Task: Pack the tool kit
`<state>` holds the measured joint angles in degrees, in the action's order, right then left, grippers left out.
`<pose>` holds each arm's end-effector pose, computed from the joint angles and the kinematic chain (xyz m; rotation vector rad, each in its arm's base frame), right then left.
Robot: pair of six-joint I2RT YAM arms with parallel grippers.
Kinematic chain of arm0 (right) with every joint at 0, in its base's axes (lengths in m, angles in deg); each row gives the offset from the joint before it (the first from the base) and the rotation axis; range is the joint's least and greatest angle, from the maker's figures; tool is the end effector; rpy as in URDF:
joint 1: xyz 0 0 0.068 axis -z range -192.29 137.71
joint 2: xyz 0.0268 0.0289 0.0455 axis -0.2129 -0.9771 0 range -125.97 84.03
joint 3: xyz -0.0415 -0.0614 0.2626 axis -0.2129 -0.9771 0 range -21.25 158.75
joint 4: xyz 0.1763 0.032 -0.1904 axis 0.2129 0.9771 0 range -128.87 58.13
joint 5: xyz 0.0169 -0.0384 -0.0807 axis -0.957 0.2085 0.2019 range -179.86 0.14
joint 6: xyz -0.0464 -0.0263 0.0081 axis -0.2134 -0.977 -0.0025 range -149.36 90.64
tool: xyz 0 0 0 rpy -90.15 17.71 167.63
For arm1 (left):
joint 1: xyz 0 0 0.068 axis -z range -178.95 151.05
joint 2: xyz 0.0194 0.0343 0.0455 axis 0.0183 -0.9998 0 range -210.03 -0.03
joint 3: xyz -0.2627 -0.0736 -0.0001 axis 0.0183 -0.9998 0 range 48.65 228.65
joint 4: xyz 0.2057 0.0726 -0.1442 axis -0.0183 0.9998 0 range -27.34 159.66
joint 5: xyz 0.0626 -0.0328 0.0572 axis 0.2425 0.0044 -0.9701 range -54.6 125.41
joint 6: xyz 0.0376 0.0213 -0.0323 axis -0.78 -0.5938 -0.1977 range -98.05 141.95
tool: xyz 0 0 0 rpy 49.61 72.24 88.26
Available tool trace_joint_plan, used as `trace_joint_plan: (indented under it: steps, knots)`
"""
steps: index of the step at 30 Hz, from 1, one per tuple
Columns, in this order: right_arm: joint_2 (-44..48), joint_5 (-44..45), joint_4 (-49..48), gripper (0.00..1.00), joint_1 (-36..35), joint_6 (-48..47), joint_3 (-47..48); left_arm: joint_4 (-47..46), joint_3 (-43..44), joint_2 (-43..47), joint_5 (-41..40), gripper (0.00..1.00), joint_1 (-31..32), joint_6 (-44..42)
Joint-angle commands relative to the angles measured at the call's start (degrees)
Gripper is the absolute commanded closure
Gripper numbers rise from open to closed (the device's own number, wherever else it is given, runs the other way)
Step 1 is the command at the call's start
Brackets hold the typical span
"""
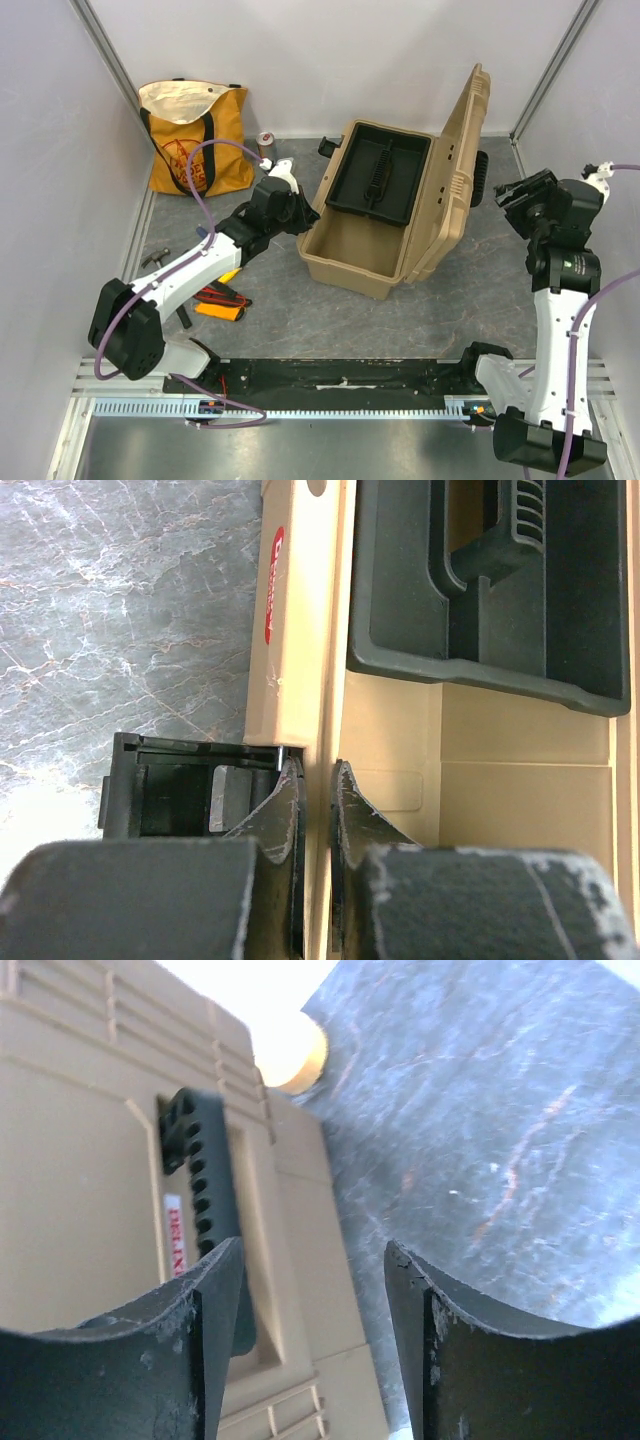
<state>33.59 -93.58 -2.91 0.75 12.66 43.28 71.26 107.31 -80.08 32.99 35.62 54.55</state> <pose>0.1725 -0.0376 0.3940 0.8730 1.7689 0.3957 0.2638 -0.1799 0.2852 0.0109 2.1637 -0.6532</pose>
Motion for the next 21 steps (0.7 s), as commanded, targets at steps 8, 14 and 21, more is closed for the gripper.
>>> trace_joint_plan:
  steps: [8, 14, 21]
  knots:
    - [3.94, 14.64, 11.85, 0.16, 0.41, -3.25, 15.16, 6.52, -1.61, 1.48, -4.18, 0.85, -2.57, 2.03]
    - [4.82, -0.62, 9.84, 0.09, -0.64, -8.79, 22.21, 6.69, -2.14, 2.18, -2.24, 0.70, -2.49, 1.59]
    - [7.19, -14.37, 5.78, 0.06, -2.40, -11.16, 21.34, 7.57, -2.14, 0.25, 1.35, 0.56, -2.49, 0.80]
